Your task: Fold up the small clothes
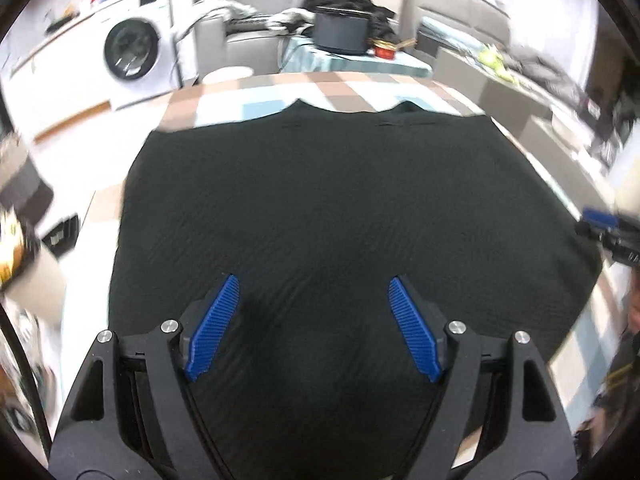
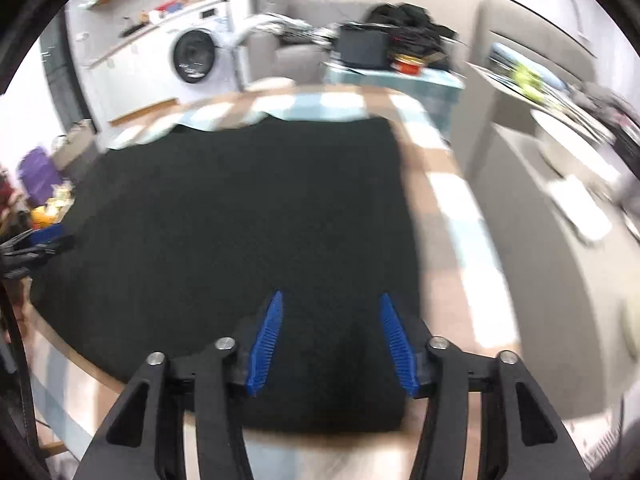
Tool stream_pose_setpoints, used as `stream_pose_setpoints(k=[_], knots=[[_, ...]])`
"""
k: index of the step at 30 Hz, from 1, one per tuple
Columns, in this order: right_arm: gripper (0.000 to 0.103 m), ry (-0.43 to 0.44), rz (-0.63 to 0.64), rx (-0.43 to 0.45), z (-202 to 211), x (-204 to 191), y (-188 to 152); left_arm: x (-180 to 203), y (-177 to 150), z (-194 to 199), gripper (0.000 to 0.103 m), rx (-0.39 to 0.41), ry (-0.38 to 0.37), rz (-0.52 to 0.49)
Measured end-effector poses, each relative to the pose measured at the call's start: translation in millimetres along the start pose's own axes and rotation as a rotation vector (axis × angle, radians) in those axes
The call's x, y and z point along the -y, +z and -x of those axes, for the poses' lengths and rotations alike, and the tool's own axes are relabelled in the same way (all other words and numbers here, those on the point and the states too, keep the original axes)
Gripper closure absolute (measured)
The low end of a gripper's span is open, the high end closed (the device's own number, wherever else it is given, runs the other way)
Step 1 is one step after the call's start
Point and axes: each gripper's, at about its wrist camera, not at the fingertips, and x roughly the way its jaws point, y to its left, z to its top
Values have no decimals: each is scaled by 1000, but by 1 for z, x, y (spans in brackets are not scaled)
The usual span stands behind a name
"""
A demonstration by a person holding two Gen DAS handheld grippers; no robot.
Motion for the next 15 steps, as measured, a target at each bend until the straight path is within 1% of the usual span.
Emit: stream_pose_setpoints(k=[3,4,5,6,7,8,9,11,12,13,15], knots=[[44,78,84,-27,-30,-39,20,5,9,-23,27,-50,-15,-10],[44,95,114,-48,-44,-53,25,6,9,-29,27,-64,-3,-12],[44,104,124,-62,-53,-58,27,5,10,-35,27,-75,16,-12],[44,116,131,-81,-63,-65,28,3,9,-39,27,-83,20,-15],[43,113,140,-92,-73,-68,32,-2,8,-38,27,-70,3,-12],[40,96,158,-68,-76,-69,35,-3,6,-37,27,-66,-2,-8],[39,78,172,-71,-79,-68,36,-7,4,-36,25,-68,-1,-1],[37,42,163,-75,-77,-55,34,-18,-1,-30,25,-69,19,24],[35,13,157,-76,-80,-44,34,-24,-4,-27,25,-69,28,35],[31,-25,136,-70,-76,-31,29,-30,-8,-24,25,-71,43,47],[30,-42,86,-77,-70,-5,24,-41,-12,-15,26,-69,64,67]])
